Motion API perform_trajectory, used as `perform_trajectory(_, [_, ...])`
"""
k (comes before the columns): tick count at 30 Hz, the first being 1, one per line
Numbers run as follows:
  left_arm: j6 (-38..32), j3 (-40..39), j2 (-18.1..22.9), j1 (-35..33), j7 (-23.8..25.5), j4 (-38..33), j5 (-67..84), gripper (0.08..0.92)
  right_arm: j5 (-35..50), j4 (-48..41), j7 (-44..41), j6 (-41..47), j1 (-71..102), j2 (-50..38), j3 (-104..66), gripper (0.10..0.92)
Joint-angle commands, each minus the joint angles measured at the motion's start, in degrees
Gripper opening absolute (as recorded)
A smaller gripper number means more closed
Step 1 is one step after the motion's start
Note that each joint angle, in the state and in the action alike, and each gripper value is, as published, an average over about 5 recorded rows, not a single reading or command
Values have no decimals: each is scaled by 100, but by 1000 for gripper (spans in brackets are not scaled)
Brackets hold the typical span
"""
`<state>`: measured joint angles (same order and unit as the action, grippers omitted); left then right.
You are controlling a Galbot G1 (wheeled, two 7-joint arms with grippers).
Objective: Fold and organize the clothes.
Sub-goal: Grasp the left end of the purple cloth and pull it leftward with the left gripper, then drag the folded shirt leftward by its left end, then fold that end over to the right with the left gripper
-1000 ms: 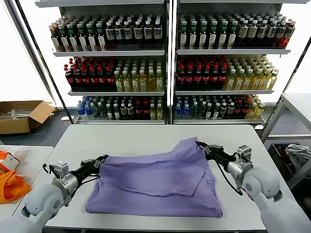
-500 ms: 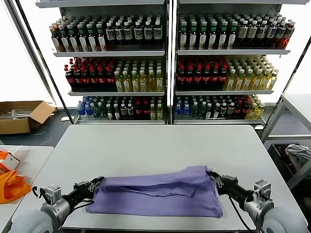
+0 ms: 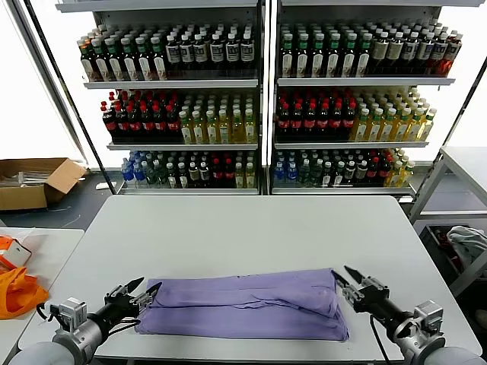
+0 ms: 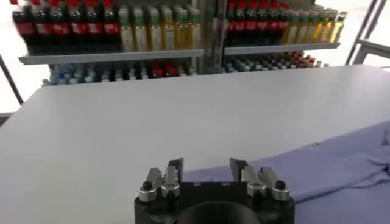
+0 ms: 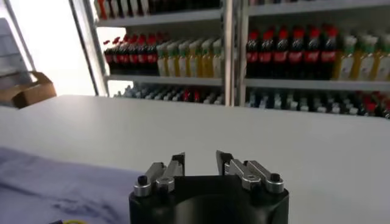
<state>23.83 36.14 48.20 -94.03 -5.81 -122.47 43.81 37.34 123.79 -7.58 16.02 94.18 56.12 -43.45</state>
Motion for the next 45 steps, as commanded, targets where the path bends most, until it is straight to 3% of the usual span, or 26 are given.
perform_trajectory(1, [-650, -527, 1092, -250, -1302, -69, -387, 688, 404, -606, 47, -1348, 186, 413, -599, 560])
perform_trajectory(7, [-670, -824, 1528, -300, -1524, 115, -788, 811, 437, -654, 90, -1390, 247, 425, -636, 733])
perform_trajectory(13, [-536, -1033, 1695, -182, -1696, 171, -956, 791, 838, -507, 238, -1191, 240, 406, -717, 819])
perform_trajectory(25, [-585, -1251, 1850, -88, -1687, 366, -985, 454, 1208, -382, 308, -1050, 259, 372, -781, 823])
perform_trajectory(33, [-1088, -1193, 1940, -83, -1543, 358, -1174, 220, 1195, -413, 293, -1043, 176, 374, -753, 823])
perform_trajectory(38, [-1270, -421, 1517, -52, -1004, 500, -664, 108, 1197, -431, 277, -1037, 144, 351, -739, 823])
perform_trajectory(45, [-1515, 1998, 13, 14, 676, 1858, -370, 94, 1265, -480, 250, -1059, 111, 236, -749, 823])
